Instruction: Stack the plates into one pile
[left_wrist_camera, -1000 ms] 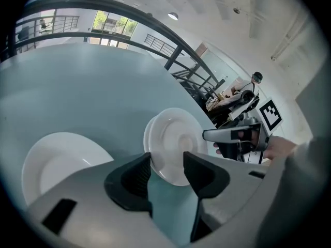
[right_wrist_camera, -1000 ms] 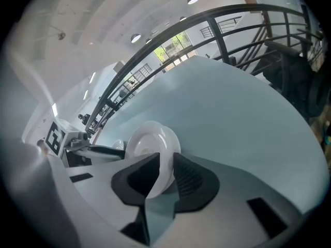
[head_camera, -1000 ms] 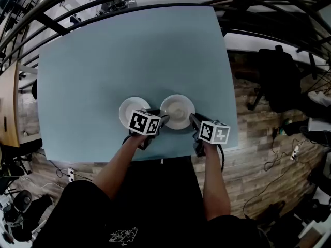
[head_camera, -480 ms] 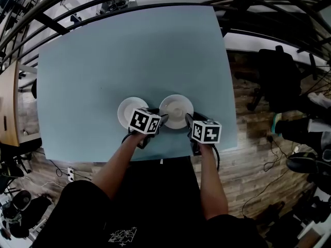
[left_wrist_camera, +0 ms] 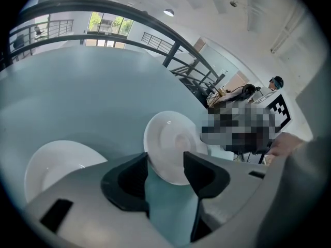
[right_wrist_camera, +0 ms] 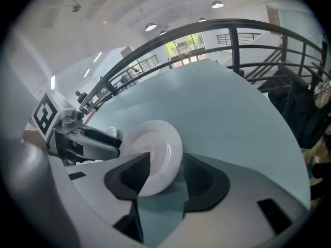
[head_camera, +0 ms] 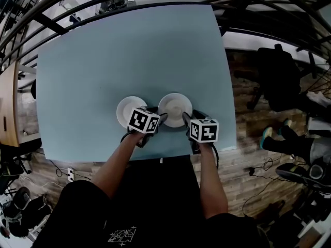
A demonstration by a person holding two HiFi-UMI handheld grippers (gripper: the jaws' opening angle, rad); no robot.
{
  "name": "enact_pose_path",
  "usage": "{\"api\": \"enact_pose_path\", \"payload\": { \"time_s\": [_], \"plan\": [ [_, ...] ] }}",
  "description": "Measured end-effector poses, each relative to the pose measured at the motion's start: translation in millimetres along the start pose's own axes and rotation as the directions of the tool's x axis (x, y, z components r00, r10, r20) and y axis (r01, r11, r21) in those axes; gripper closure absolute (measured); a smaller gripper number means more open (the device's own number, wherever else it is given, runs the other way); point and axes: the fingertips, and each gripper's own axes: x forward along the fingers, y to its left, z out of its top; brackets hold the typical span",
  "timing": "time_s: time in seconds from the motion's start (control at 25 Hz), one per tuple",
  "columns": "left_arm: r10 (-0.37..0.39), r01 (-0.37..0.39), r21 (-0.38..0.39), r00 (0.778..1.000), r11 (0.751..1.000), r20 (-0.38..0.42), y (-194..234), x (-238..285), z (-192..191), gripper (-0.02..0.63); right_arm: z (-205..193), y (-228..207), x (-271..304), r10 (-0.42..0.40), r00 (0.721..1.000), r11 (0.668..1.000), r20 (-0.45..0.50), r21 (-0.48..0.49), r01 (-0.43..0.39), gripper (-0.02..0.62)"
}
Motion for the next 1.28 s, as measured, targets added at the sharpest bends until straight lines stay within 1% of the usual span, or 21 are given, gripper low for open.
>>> {"api": "enact_pose_path", "payload": {
  "time_s": [0.12, 0.2, 0.28, 0.32, 0.4, 0.56, 0.68, 0.8, 0.92, 1.0, 1.04, 1.12, 1.28],
  "plan": [
    [0.014, -0.015, 0.002, 0.999, 1.000, 0.035, 0, -9, 5, 0.403, 4, -5, -8, -0.017, 1.000, 1.000, 0.010, -0.019, 0.017, 0.397],
    [0.015, -0.015, -0.001, 0.997, 1.000, 0.070, -1, -20, 8, 0.403, 9, -7, -17, -0.018, 0.999, 0.999, 0.035, -0.027, 0.019, 0.397],
    [0.012, -0.011, -0.008, 0.995, 1.000, 0.101, -1, -34, 8, 0.403, 18, -1, -25, 0.001, 0.998, 0.999, 0.064, -0.042, 0.002, 0.400],
    [0.012, -0.010, -0.017, 0.993, 1.000, 0.117, 2, -41, 7, 0.403, 24, 5, -27, 0.018, 0.997, 0.998, 0.077, -0.058, -0.014, 0.413],
    [0.015, -0.008, -0.048, 0.989, 0.999, 0.147, 10, -55, 4, 0.405, 35, 21, -25, 0.066, 0.994, 0.994, 0.089, -0.098, -0.057, 0.434],
    [0.026, -0.003, -0.117, 0.979, 0.993, 0.200, 30, -80, -5, 0.405, 48, 63, -15, 0.187, 0.980, 0.970, 0.066, -0.172, -0.173, 0.434],
    [0.053, -0.016, -0.156, 0.970, 0.988, 0.239, 45, -100, -10, 0.405, 51, 98, -5, 0.273, 0.962, 0.935, 0.017, -0.241, -0.261, 0.434],
    [0.099, -0.047, -0.196, 0.959, 0.979, 0.265, 61, -117, -21, 0.405, 49, 126, 7, 0.330, 0.943, 0.901, -0.050, -0.281, -0.330, 0.434],
    [0.151, -0.077, -0.260, 0.948, 0.963, 0.279, 78, -131, -38, 0.404, 45, 146, 21, 0.357, 0.926, 0.871, -0.125, -0.313, -0.378, 0.451],
    [0.198, -0.102, -0.316, 0.938, 0.943, 0.286, 93, -139, -52, 0.405, 39, 157, 32, 0.360, 0.916, 0.855, -0.177, -0.330, -0.400, 0.451],
    [0.217, -0.112, -0.342, 0.933, 0.933, 0.286, 101, -142, -59, 0.405, 36, 161, 39, 0.358, 0.913, 0.853, -0.197, -0.330, -0.405, 0.451],
    [0.240, -0.119, -0.388, 0.929, 0.914, 0.281, 117, -145, -73, 0.403, 29, 167, 51, 0.355, 0.909, 0.862, -0.218, -0.301, -0.408, 0.451],
    [0.257, -0.104, -0.474, 0.927, 0.874, 0.271, 142, -145, -98, 0.403, 12, 175, 65, 0.366, 0.904, 0.894, -0.221, -0.186, -0.408, 0.449]
  ]
}}
